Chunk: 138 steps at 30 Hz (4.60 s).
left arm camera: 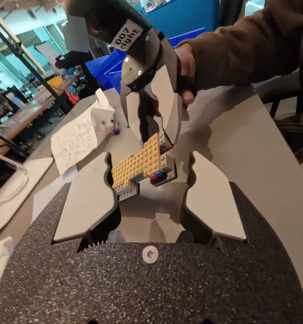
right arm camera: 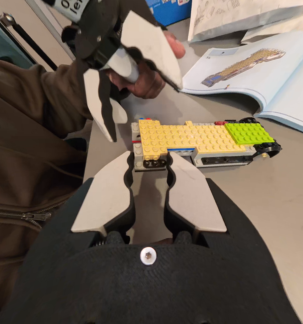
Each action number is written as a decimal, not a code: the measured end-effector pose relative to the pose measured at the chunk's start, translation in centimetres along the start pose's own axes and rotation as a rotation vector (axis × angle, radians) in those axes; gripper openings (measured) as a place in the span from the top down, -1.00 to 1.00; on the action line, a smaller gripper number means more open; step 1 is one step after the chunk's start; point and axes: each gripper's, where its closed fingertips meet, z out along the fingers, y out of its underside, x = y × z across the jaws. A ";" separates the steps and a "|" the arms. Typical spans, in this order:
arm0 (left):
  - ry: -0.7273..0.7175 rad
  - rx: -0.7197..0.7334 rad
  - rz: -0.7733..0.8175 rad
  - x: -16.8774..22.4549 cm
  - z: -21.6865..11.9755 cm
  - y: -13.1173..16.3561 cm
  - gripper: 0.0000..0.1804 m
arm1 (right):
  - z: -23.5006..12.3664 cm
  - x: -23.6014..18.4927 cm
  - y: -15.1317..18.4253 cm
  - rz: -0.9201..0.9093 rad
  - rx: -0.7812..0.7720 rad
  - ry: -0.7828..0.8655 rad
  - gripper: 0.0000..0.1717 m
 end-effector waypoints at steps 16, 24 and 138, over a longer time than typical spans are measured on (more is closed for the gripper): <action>-0.192 -0.048 0.345 -2.3 2.6 0.0 0.74 | -2.9 1.2 -2.2 -0.100 0.179 0.116 0.59; -0.247 0.024 0.219 -4.1 1.8 -0.5 0.75 | -4.2 2.2 -2.7 -0.522 0.221 0.461 0.66; -0.182 -0.258 0.779 2.1 7.0 4.9 0.72 | -0.2 2.1 6.7 -0.171 -0.078 0.194 0.58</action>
